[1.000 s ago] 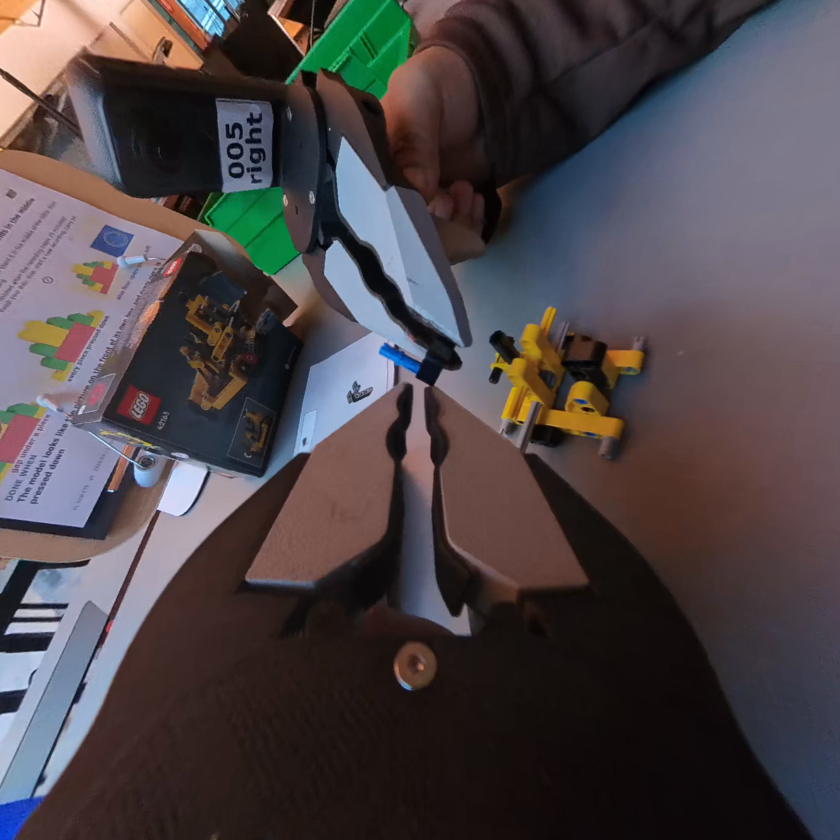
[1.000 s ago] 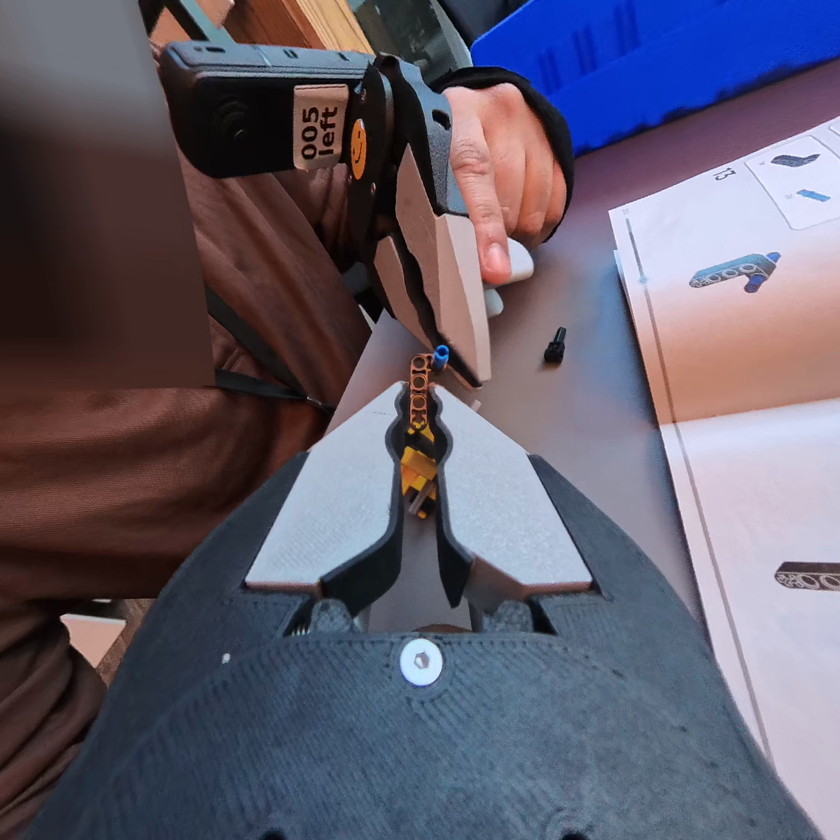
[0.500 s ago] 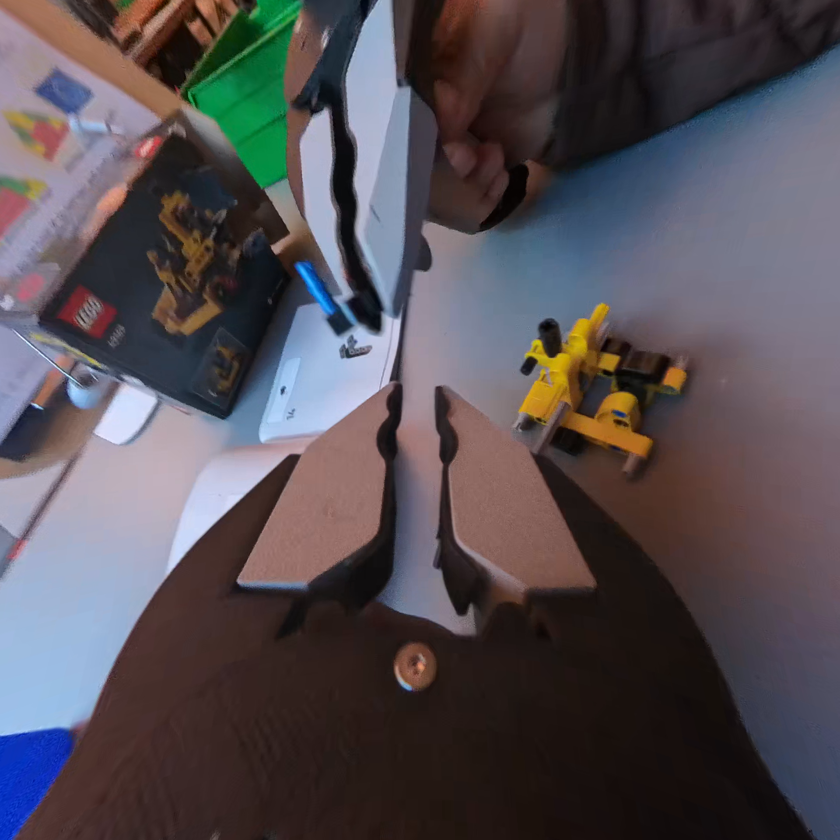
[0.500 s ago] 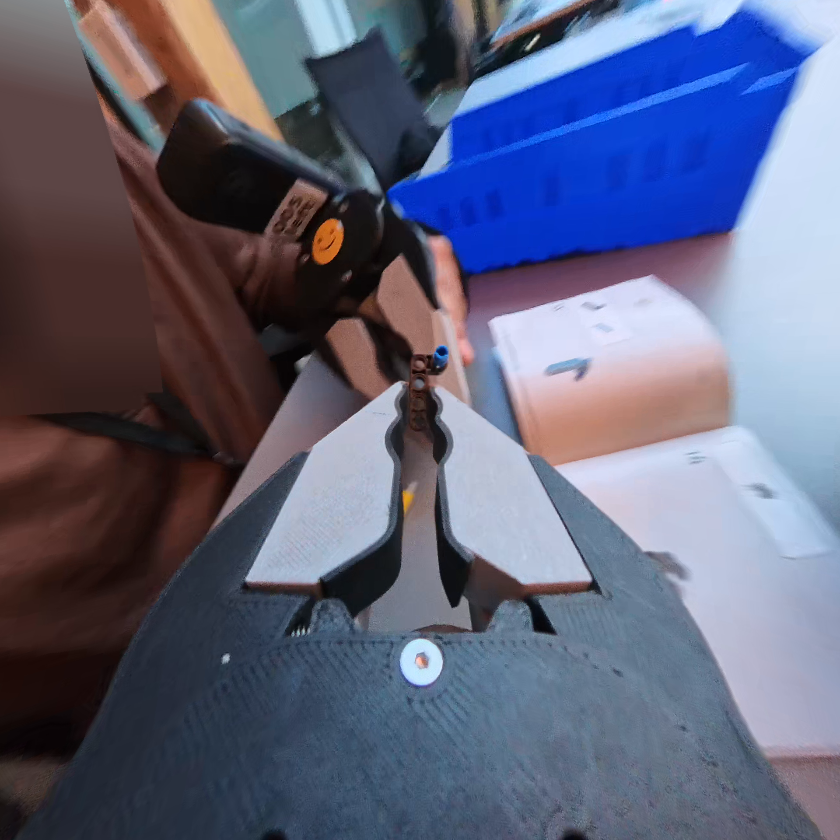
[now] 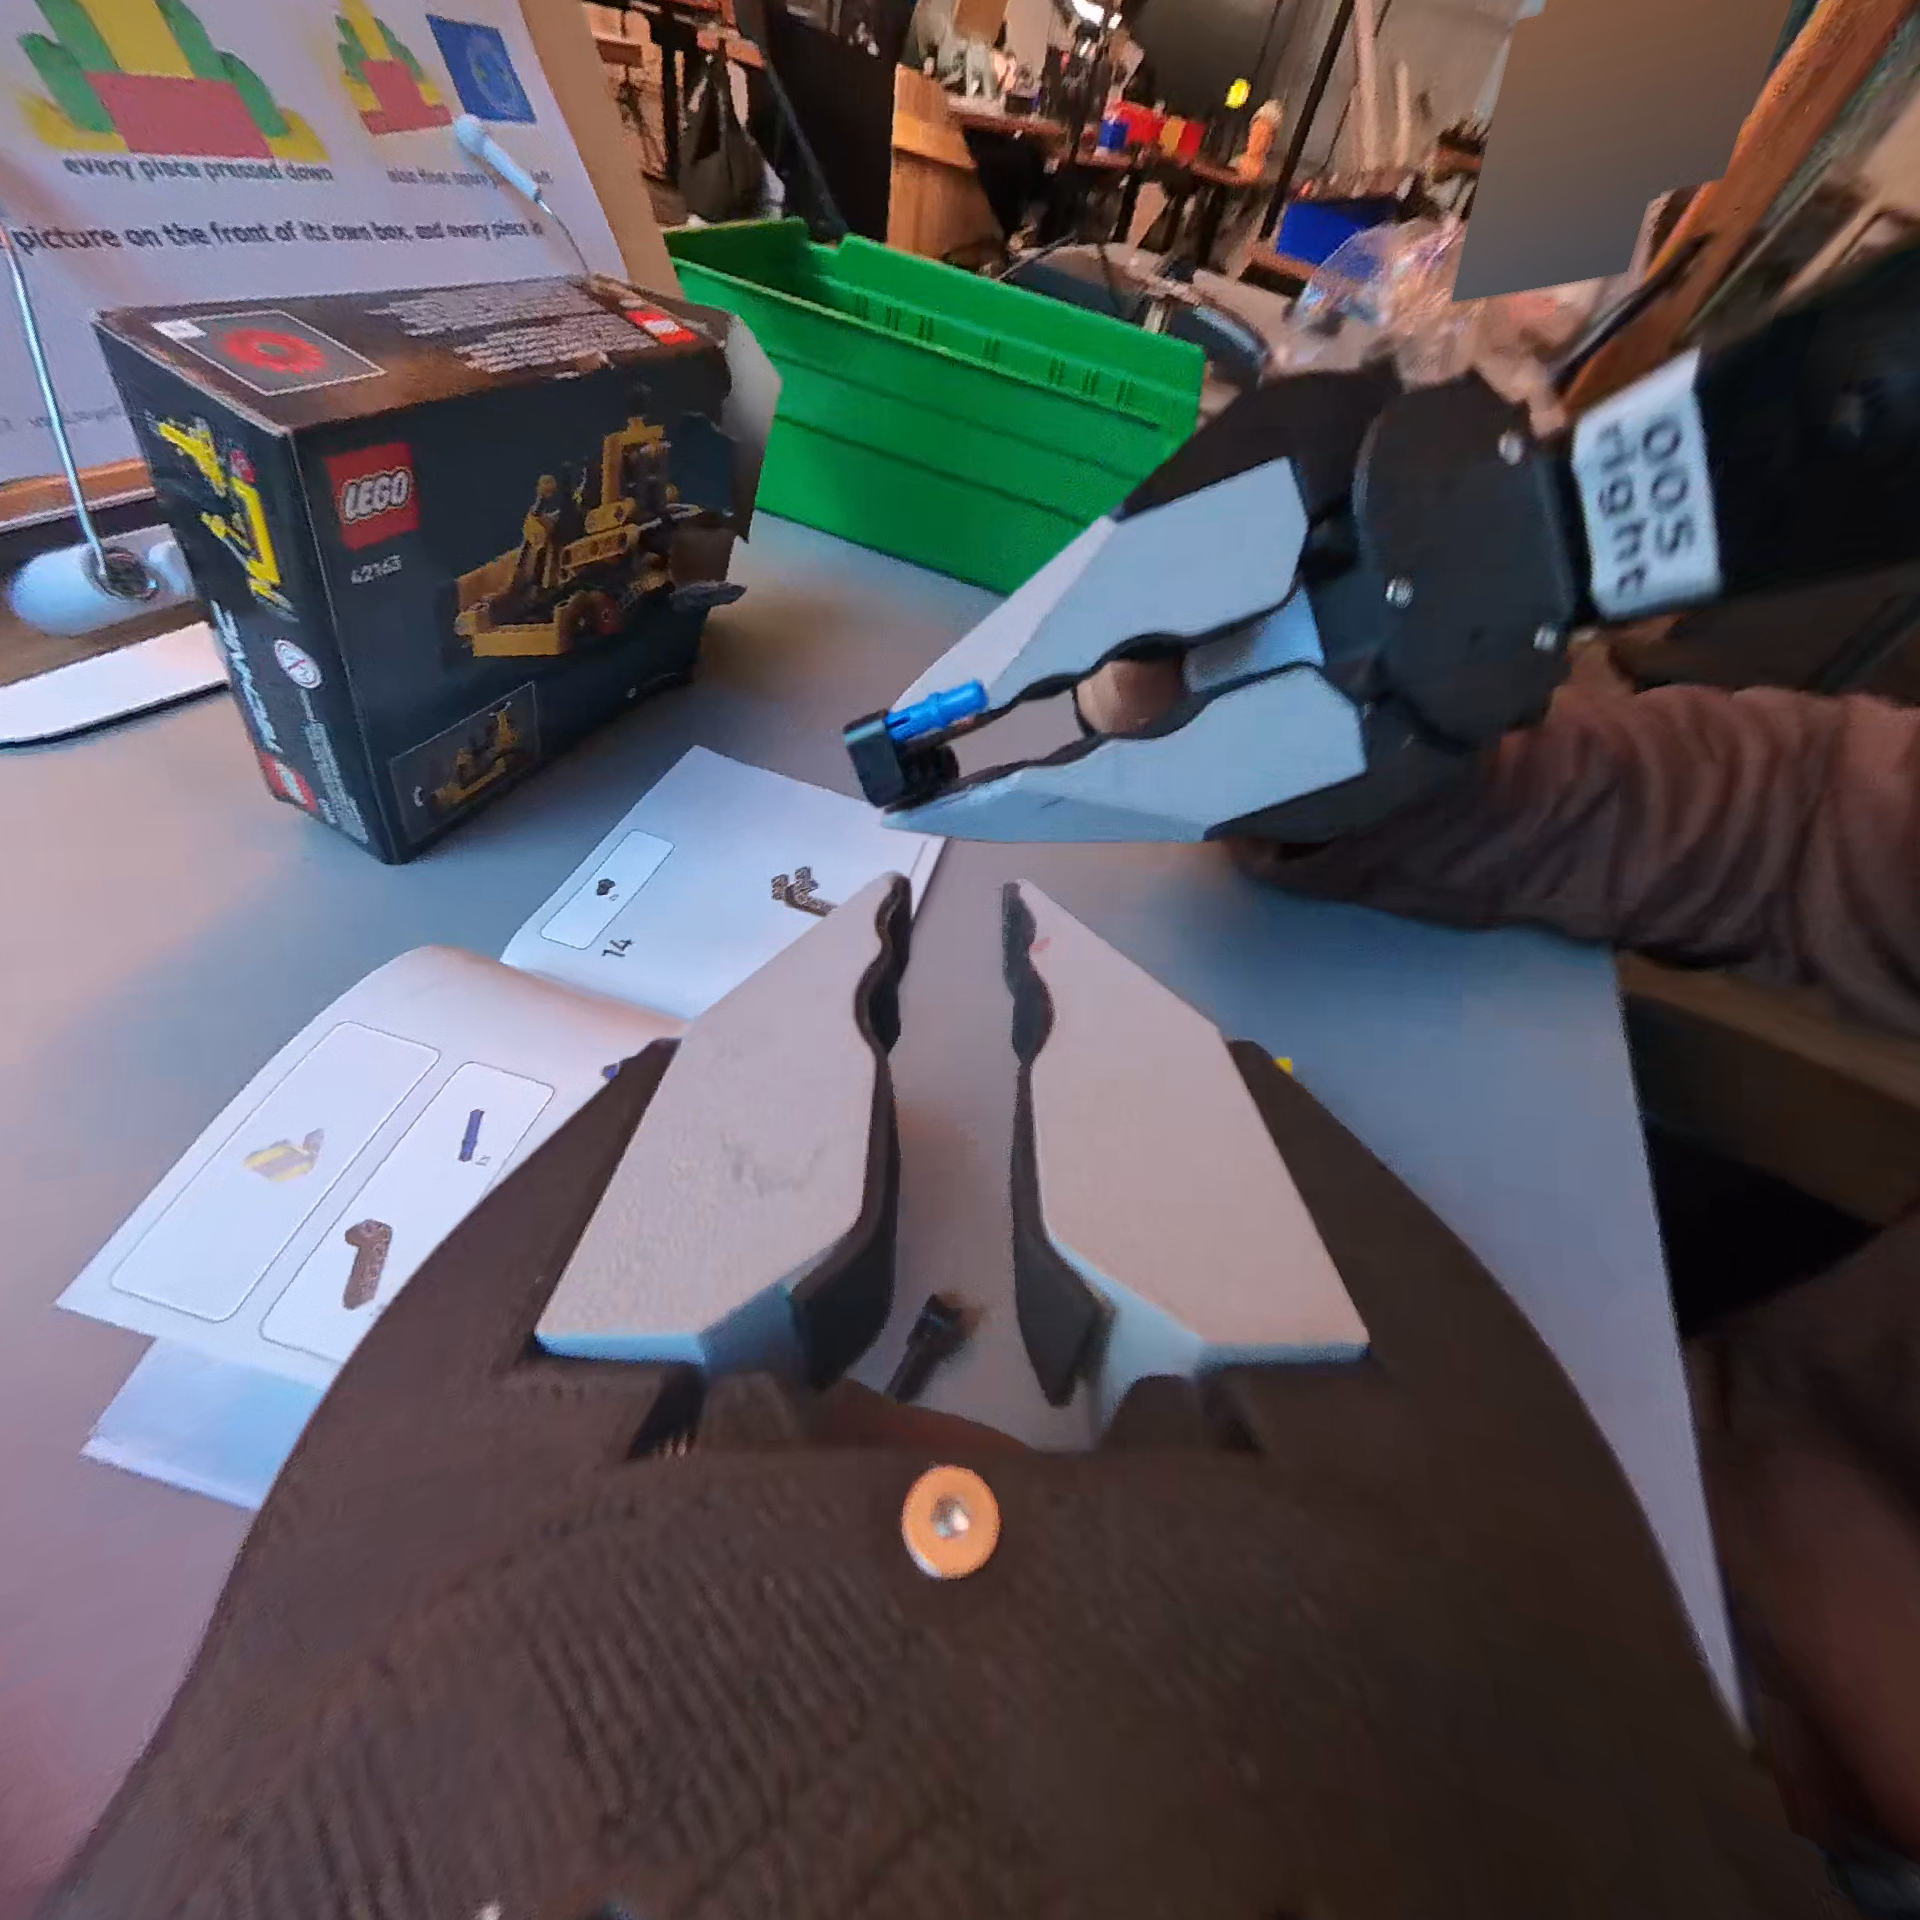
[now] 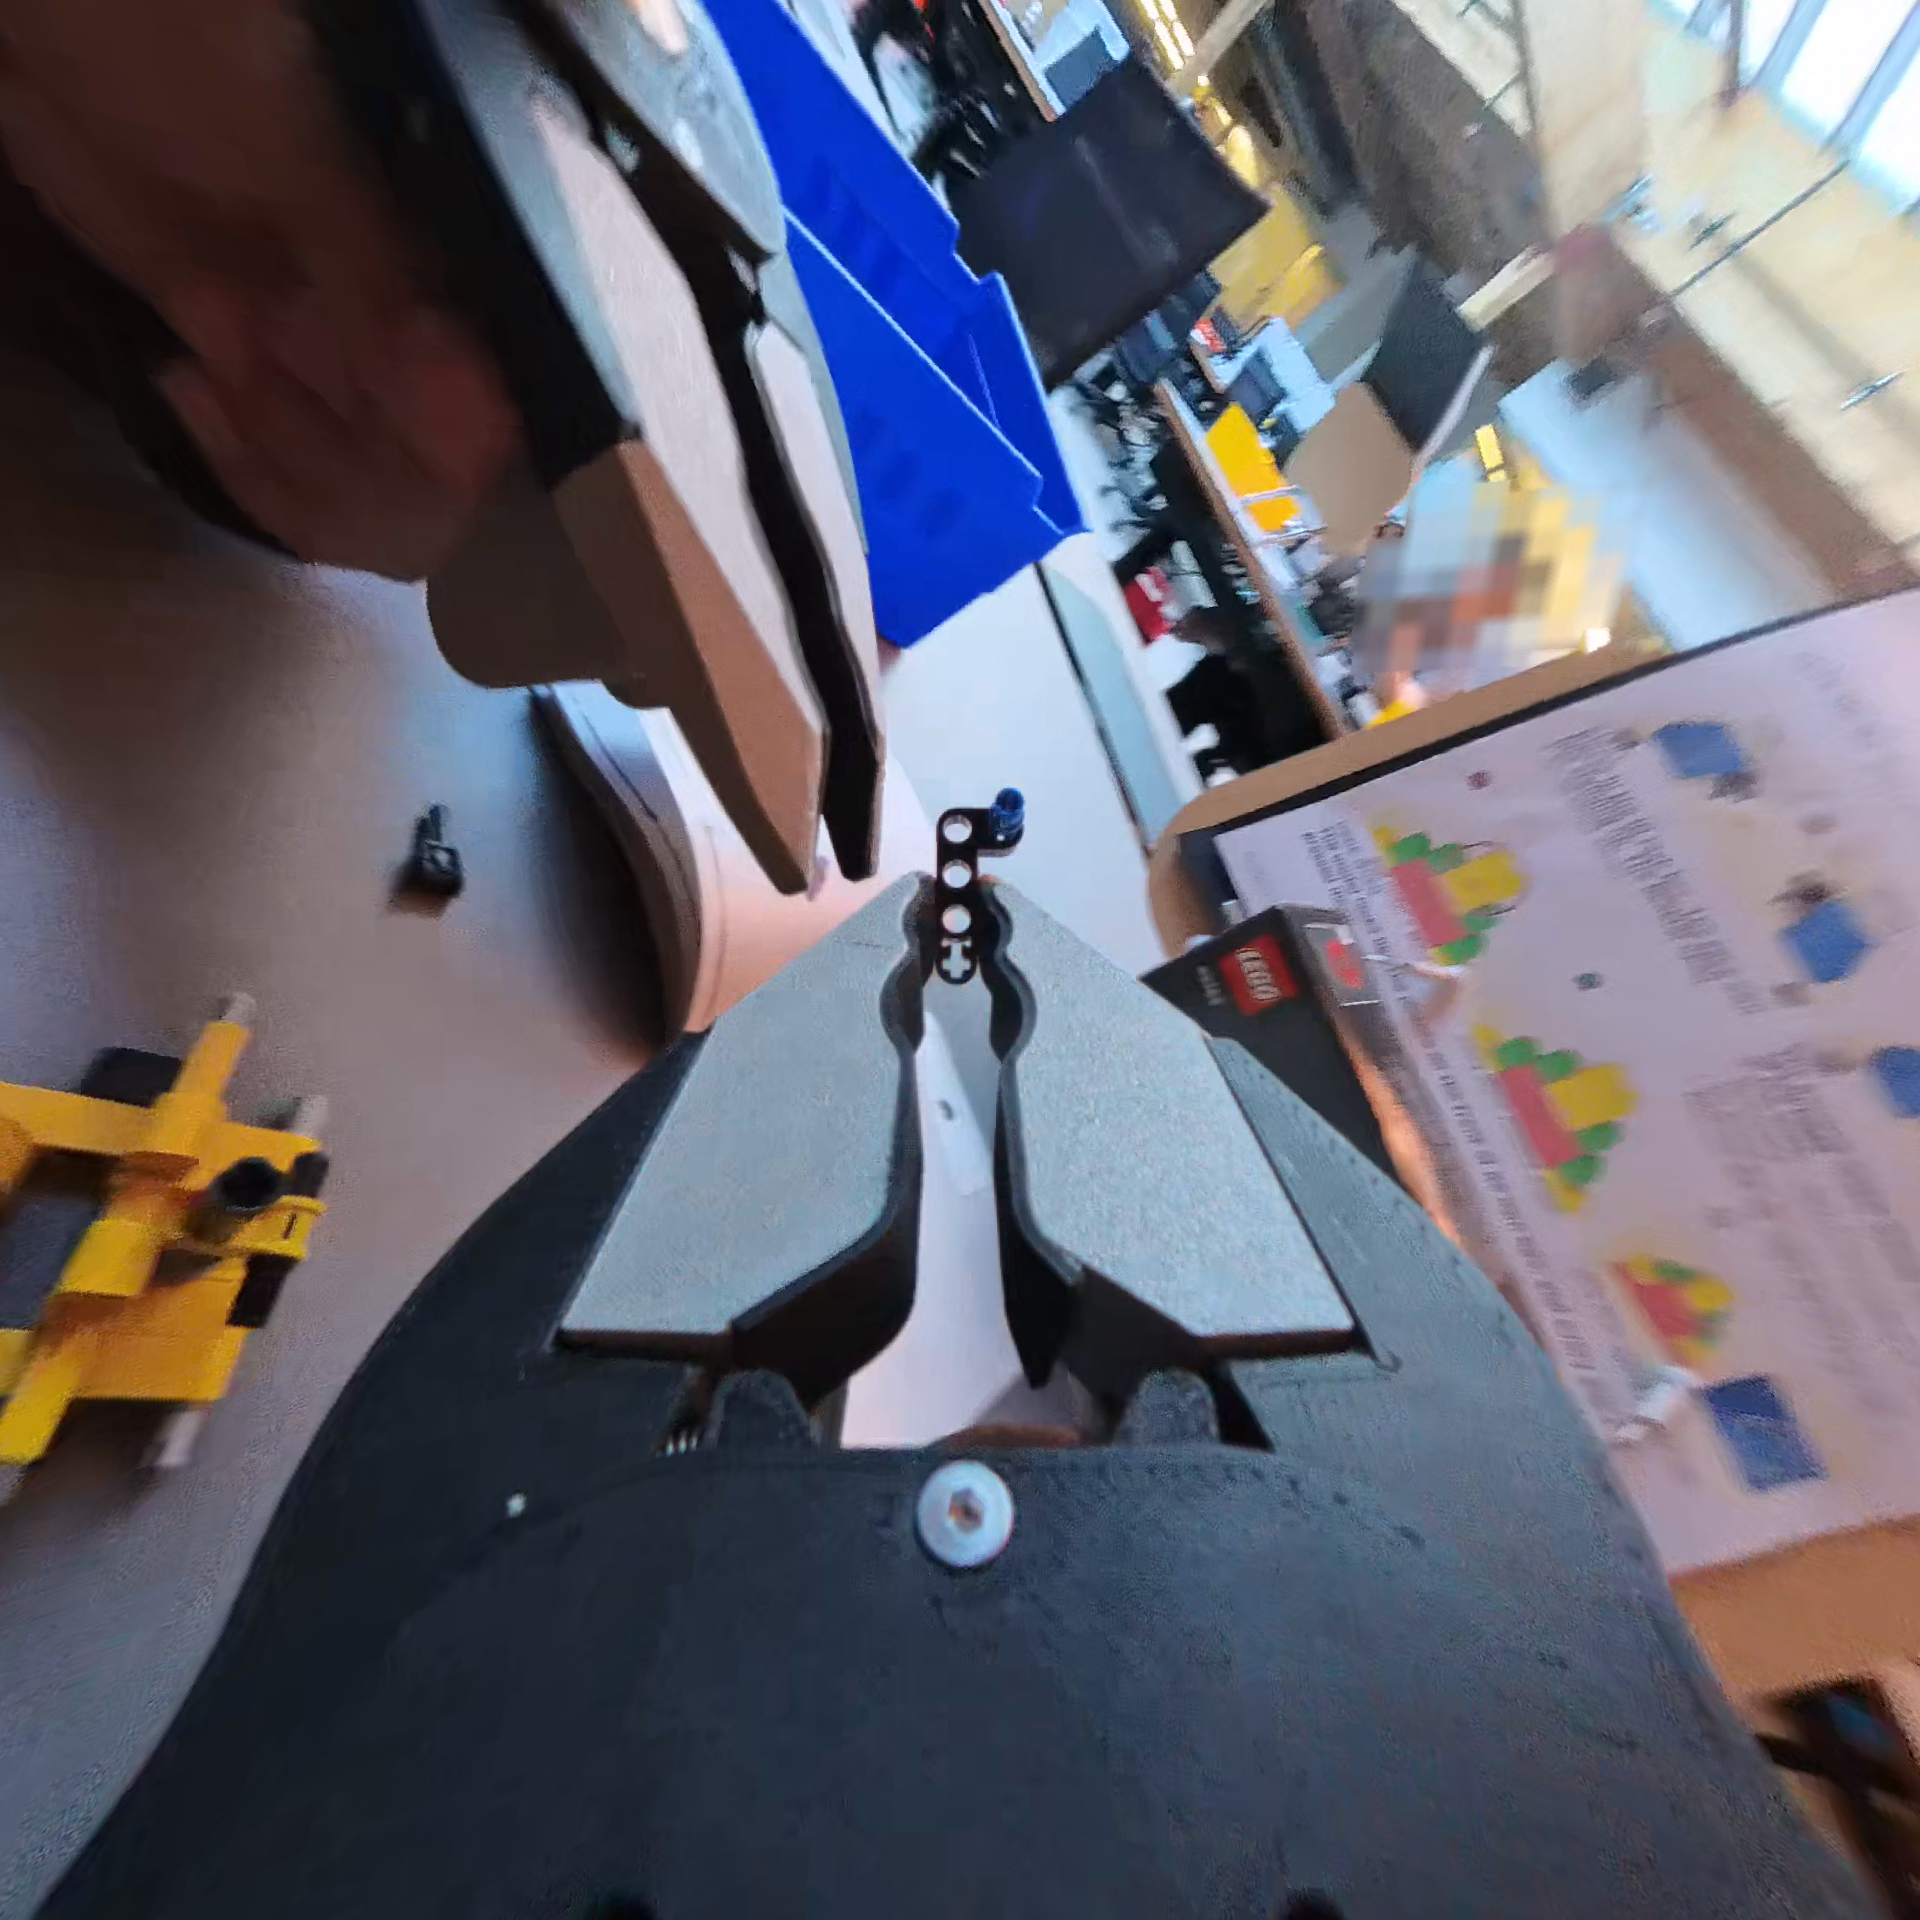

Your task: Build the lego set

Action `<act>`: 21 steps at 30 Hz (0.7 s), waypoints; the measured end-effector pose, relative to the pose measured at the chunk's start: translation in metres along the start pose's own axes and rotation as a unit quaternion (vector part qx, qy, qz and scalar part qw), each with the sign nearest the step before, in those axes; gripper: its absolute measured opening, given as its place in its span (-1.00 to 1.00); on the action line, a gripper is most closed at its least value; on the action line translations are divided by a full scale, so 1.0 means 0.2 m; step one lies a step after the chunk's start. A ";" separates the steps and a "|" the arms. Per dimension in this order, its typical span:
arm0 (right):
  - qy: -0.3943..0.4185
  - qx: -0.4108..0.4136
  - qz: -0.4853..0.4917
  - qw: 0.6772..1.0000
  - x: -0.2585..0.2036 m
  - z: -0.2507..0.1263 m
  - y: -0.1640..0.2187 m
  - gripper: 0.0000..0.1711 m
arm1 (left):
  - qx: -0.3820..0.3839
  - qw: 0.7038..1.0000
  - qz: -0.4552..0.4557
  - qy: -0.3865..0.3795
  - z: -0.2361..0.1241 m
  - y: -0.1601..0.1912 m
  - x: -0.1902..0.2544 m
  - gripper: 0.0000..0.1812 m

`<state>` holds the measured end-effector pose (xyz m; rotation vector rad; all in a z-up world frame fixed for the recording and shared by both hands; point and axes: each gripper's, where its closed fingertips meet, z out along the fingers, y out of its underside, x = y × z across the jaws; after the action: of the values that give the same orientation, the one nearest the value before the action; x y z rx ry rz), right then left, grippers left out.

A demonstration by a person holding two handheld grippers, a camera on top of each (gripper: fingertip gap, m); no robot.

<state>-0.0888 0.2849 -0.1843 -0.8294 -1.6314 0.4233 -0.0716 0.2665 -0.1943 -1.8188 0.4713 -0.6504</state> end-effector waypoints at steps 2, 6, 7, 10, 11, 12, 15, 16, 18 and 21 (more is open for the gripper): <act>0.026 -0.007 -0.058 0.998 0.00 0.00 -0.02 -0.96 | 0.010 1.000 -0.006 -0.001 -0.01 -0.02 0.00 -0.84; 0.064 -0.003 -0.130 0.989 -0.01 -0.01 -0.07 -0.96 | 0.022 1.000 -0.002 -0.016 -0.03 -0.05 -0.03 -0.86; 0.069 -0.001 -0.140 0.988 -0.01 -0.02 -0.08 -0.95 | 0.025 1.000 0.002 -0.019 -0.03 -0.05 -0.04 -0.88; 0.067 -0.001 -0.160 0.985 -0.02 -0.03 -0.08 -0.96 | 0.036 0.999 0.013 -0.015 -0.05 -0.08 -0.03 -0.88; 0.069 -0.002 -0.166 0.984 -0.02 -0.03 -0.08 -0.96 | 0.038 0.999 0.014 -0.007 -0.05 -0.09 -0.01 -0.90; 0.070 -0.005 -0.172 0.983 -0.02 -0.03 -0.07 -0.96 | 0.041 0.999 0.014 0.002 -0.06 -0.09 0.00 -0.88; 0.074 -0.005 -0.179 0.981 -0.02 -0.03 -0.07 -0.96 | 0.045 0.999 0.020 0.005 -0.06 -0.10 0.01 -0.90; 0.076 -0.004 -0.182 0.980 -0.02 -0.03 -0.08 -0.96 | 0.047 0.999 0.023 0.000 -0.06 -0.10 0.00 -0.94; 0.081 -0.003 -0.192 0.978 -0.02 -0.03 -0.09 -0.96 | 0.049 0.999 0.015 0.007 -0.06 -0.10 0.01 -0.94; 0.084 0.003 -0.206 0.975 -0.04 -0.03 -0.11 -0.97 | 0.044 0.999 -0.003 0.019 -0.06 -0.09 0.01 -0.91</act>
<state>-0.0885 0.2631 -0.1730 -0.4866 -1.5905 0.0622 -0.0767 0.2625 -0.1731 -1.7276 0.4566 -0.7006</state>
